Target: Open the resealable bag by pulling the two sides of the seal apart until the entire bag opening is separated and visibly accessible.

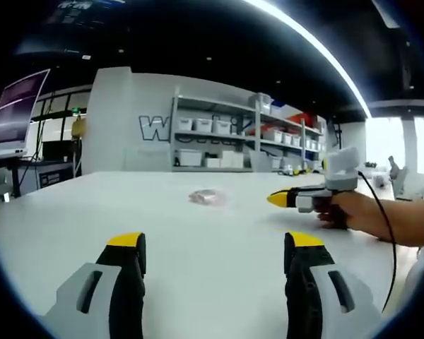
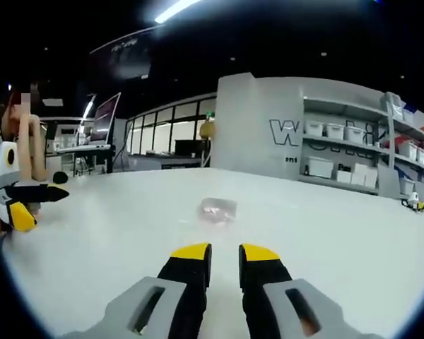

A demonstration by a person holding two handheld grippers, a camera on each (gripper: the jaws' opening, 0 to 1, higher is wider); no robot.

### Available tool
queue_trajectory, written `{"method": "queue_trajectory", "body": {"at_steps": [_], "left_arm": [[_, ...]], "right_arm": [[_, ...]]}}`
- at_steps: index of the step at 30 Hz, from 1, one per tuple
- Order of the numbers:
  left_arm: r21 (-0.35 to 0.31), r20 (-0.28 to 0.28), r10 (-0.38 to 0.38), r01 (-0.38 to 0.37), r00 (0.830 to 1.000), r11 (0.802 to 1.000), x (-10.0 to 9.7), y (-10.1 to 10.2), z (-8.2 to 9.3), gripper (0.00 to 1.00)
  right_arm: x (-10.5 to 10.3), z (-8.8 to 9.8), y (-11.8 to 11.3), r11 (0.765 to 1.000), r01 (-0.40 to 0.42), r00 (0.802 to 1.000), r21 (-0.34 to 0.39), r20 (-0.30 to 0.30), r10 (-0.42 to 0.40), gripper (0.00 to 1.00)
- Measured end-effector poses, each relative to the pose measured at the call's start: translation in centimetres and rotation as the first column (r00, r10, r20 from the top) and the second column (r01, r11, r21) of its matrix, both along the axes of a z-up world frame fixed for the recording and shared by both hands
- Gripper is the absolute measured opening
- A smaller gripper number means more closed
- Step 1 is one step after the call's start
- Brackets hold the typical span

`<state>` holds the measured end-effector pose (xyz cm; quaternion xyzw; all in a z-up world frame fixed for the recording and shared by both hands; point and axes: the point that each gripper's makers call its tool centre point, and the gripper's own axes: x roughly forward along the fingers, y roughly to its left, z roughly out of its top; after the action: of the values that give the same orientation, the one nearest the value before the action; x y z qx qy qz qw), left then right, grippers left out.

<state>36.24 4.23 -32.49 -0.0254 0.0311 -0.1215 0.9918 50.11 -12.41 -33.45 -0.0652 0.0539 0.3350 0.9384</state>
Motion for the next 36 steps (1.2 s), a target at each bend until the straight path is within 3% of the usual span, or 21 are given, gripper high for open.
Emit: {"method": "queue_trajectory", "body": {"at_steps": [11,22,36], "left_arm": [[0.005,0.0,0.0,0.0,1.0,1.0,0.0,-0.1,-0.1,0.8],[0.007,-0.003,-0.002,0.002,1.0,1.0,0.0,-0.1,-0.1,0.8],[0.009,-0.006,-0.001,0.001,1.0,1.0,0.0,-0.2,-0.1,0.8]], "right_arm": [[1.0,-0.4,0.3,0.999,-0.012,1.0,-0.037,-0.003,0.012,0.13],[3.7,-1.0,0.8,0.996,-0.007,1.0,-0.086,-0.009,0.006,0.13],[4.8,-1.4,1.4,0.993,-0.009,1.0,-0.117,-0.008,0.008,0.13]]}}
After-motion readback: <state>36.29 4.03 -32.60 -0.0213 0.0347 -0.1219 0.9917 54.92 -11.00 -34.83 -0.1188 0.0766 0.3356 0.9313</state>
